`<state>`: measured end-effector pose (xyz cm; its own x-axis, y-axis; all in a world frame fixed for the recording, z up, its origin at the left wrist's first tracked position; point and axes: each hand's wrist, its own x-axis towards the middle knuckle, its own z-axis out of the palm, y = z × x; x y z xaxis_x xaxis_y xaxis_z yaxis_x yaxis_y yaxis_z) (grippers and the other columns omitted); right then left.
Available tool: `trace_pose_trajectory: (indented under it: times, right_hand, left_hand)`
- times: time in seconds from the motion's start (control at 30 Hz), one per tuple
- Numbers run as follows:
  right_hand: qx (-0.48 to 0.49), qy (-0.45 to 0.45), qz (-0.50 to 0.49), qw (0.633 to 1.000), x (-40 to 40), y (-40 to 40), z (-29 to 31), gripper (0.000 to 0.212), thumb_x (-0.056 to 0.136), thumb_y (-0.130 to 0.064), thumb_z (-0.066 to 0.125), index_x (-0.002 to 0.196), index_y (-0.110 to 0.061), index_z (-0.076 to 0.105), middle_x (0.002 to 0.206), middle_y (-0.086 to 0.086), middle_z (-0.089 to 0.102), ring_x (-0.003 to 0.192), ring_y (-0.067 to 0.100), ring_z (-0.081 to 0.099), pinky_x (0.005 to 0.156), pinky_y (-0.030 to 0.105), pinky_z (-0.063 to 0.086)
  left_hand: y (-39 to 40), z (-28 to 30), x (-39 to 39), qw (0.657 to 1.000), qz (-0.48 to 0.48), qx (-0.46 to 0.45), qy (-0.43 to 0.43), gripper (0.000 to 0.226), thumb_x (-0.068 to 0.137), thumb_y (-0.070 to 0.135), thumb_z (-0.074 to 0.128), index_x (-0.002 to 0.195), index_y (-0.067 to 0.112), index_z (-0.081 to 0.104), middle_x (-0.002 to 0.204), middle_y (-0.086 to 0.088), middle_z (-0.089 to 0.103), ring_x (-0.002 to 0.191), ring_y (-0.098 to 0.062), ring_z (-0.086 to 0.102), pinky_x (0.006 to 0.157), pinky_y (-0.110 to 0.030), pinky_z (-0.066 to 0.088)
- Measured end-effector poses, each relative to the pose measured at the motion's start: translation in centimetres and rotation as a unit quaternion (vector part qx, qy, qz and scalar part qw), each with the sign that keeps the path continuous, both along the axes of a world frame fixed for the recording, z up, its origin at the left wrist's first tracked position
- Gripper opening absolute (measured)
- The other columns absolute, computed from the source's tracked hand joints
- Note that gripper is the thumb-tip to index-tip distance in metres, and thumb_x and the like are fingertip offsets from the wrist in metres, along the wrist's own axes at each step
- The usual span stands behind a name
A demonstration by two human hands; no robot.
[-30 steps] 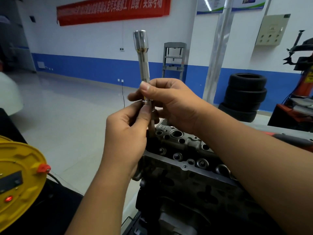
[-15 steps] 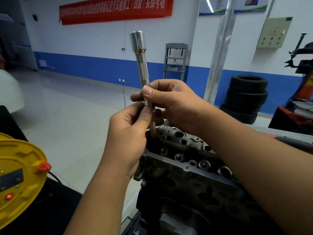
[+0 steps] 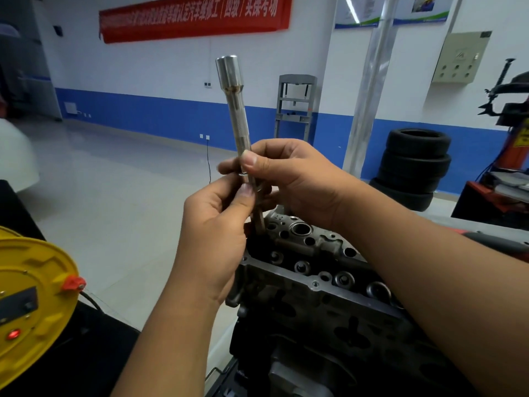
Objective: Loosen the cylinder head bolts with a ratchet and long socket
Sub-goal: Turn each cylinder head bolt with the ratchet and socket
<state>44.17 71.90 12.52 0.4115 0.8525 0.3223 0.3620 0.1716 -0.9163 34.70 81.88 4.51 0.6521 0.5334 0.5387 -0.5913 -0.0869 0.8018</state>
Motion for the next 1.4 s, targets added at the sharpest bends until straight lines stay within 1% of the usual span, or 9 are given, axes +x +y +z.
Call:
trace_pose_trajectory:
  times: [0.13,0.27,0.4,0.53,0.63,0.73,0.97,1.2,1.4]
  right_hand:
    - [-0.026,0.006,0.032,0.999,-0.01,0.04,-0.14,0.018,0.102,-0.023,0.061,0.100,-0.012,0.075,0.119,0.015,0.074,0.100,0.032,0.066,0.084,0.046,0.058]
    - [-0.004,-0.004,0.007,1.000,-0.09,0.33,-0.24,0.016,0.092,-0.019,0.073,0.077,-0.019,0.071,0.112,0.027,0.072,0.094,0.028,0.068,0.078,0.041,0.060]
    - [0.003,0.001,0.022,1.000,0.27,0.10,-0.16,0.010,0.098,-0.015,0.065,0.092,-0.007,0.068,0.111,0.008,0.077,0.097,0.022,0.071,0.079,0.038,0.060]
    - [-0.013,0.009,0.036,0.999,0.09,0.01,-0.10,0.019,0.101,-0.019,0.060,0.105,-0.006,0.072,0.117,0.011,0.075,0.098,0.024,0.070,0.077,0.037,0.060]
    - [-0.003,0.006,0.019,1.000,-0.04,0.04,-0.15,0.010,0.097,-0.019,0.067,0.092,-0.012,0.072,0.117,0.019,0.074,0.099,0.028,0.071,0.084,0.053,0.061]
    - [0.016,0.003,-0.014,1.000,-0.08,-0.03,-0.06,0.013,0.092,-0.016,0.072,0.080,-0.016,0.068,0.106,0.014,0.077,0.096,0.028,0.071,0.099,0.066,0.049]
    - [0.008,0.008,0.004,1.000,0.11,-0.13,-0.11,0.015,0.100,-0.019,0.061,0.100,-0.006,0.068,0.112,0.007,0.076,0.098,0.028,0.065,0.083,0.047,0.049]
    - [0.018,0.004,0.001,1.000,0.17,0.06,-0.15,0.008,0.093,-0.019,0.072,0.087,-0.014,0.069,0.106,0.010,0.077,0.096,0.025,0.072,0.093,0.053,0.058]
    - [0.018,0.018,0.017,1.000,0.39,-0.08,-0.16,0.014,0.098,-0.022,0.063,0.094,-0.010,0.069,0.111,0.005,0.077,0.097,0.023,0.069,0.079,0.042,0.055]
  left_hand:
    - [-0.37,0.13,-0.08,0.998,0.052,-0.003,-0.021,0.019,0.090,0.027,0.075,0.108,0.023,0.080,0.103,-0.001,0.081,0.099,-0.024,0.079,0.089,-0.052,0.063]
    - [-0.20,-0.08,-0.06,0.996,0.061,-0.047,-0.046,0.030,0.070,0.027,0.087,0.099,0.023,0.084,0.096,-0.005,0.081,0.093,-0.027,0.079,0.080,-0.038,0.065]
    - [-0.09,0.05,0.03,1.000,0.021,-0.013,-0.017,0.026,0.092,0.031,0.075,0.115,0.022,0.080,0.107,-0.002,0.081,0.105,-0.024,0.078,0.093,-0.048,0.062]
    - [-0.34,0.37,-0.07,1.000,0.030,-0.001,0.006,0.032,0.097,0.034,0.059,0.121,0.023,0.077,0.112,0.001,0.080,0.111,-0.025,0.075,0.101,-0.056,0.057]
    - [-0.45,0.18,-0.08,0.997,0.070,-0.008,-0.017,0.014,0.090,0.029,0.079,0.103,0.028,0.082,0.100,0.000,0.082,0.096,-0.025,0.079,0.088,-0.050,0.064]
    - [-0.45,-0.04,0.01,0.994,0.099,-0.035,-0.033,0.020,0.072,0.034,0.087,0.090,0.026,0.082,0.088,-0.004,0.080,0.082,-0.027,0.079,0.076,-0.044,0.067]
    - [-0.23,0.15,-0.09,0.999,0.041,-0.001,0.011,0.022,0.105,0.022,0.058,0.116,0.025,0.078,0.107,0.001,0.081,0.105,-0.025,0.077,0.097,-0.055,0.060]
    - [-0.46,0.02,-0.22,0.994,0.105,-0.023,-0.025,0.018,0.072,0.036,0.087,0.086,0.029,0.078,0.087,-0.001,0.079,0.085,-0.026,0.079,0.079,-0.047,0.066]
    - [-0.30,0.36,-0.26,1.000,0.024,0.004,0.018,0.023,0.105,0.026,0.056,0.116,0.028,0.077,0.108,0.000,0.080,0.104,-0.025,0.077,0.094,-0.053,0.061]
